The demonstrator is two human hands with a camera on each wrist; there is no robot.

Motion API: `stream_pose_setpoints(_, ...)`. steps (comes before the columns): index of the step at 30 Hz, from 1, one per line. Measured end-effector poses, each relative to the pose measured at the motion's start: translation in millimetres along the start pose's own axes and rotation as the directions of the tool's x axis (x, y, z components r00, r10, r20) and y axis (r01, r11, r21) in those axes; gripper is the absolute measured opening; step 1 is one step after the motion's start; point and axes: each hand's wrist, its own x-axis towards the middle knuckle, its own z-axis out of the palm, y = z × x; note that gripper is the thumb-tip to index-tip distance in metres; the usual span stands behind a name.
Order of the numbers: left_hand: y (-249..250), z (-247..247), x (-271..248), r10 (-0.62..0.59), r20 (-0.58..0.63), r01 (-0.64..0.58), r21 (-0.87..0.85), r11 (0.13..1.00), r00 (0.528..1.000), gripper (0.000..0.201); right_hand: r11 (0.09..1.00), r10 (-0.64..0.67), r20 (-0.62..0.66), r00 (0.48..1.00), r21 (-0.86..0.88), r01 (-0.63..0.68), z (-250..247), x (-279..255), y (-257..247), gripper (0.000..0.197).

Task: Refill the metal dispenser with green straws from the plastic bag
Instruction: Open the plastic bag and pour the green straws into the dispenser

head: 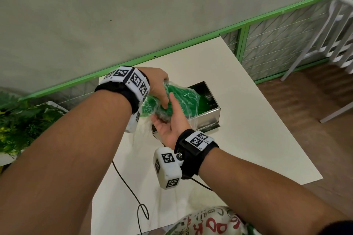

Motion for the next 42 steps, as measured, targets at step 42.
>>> stream_pose_setpoints(42,-119,16,-111,-0.171,-0.184,0.124,-0.242,0.962,0.968,0.068,0.937,0.218,0.133,0.967,-0.305,-0.169,38,-50,96,0.031)
